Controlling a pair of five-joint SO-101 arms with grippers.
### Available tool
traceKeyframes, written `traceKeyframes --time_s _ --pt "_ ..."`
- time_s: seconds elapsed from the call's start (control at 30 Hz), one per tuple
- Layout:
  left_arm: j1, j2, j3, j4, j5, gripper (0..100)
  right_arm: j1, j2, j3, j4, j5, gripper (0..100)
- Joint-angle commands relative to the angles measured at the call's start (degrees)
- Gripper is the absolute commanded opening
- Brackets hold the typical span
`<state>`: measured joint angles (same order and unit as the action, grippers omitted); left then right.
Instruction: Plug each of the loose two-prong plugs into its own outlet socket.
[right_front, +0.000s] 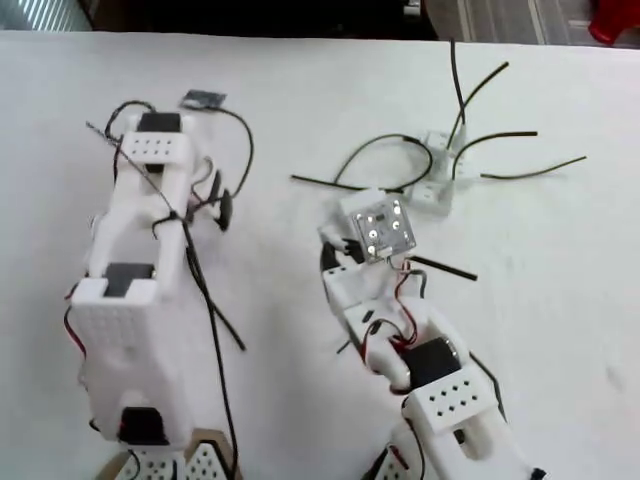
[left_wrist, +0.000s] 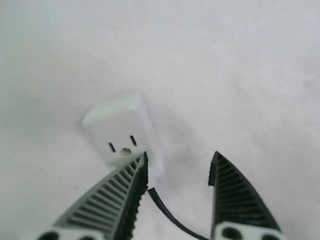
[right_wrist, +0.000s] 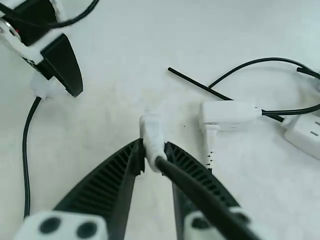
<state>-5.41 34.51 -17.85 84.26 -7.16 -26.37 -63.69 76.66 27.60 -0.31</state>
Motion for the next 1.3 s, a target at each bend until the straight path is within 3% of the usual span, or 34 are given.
traceKeyframes --time_s 0.0,0.3,0.57,0.8,0.97,1.1,1.27 --pt "-3.5 2.1 -0.3 -3.0 0.1 21 0.5 -0.7 -0.4 -1.3 -0.2 1.7" --pt "-9.5 2.2 -0.3 -2.9 -5.2 21 0.5 -0.7 -0.4 -1.3 -0.2 1.7" --pt "-11.5 2.2 -0.2 -2.7 -5.6 21 0.5 -0.7 -0.4 -1.3 -0.2 1.7" --pt "-10.4 2.3 -4.5 -2.1 -5.4 2 0.5 -0.7 -0.4 -1.3 -0.2 1.7" --pt "-9.8 2.3 -11.1 6.1 -5.8 2 0.6 -0.7 -0.4 -1.3 -0.2 1.7" --pt "-7.2 2.3 -15.3 13.5 -12.0 2 2.4 -0.7 -0.4 -2.1 -0.2 1.7" --pt "-2.8 2.2 -15.9 17.0 -13.5 2 3.3 -0.7 -0.4 -2.9 -0.2 1.7"
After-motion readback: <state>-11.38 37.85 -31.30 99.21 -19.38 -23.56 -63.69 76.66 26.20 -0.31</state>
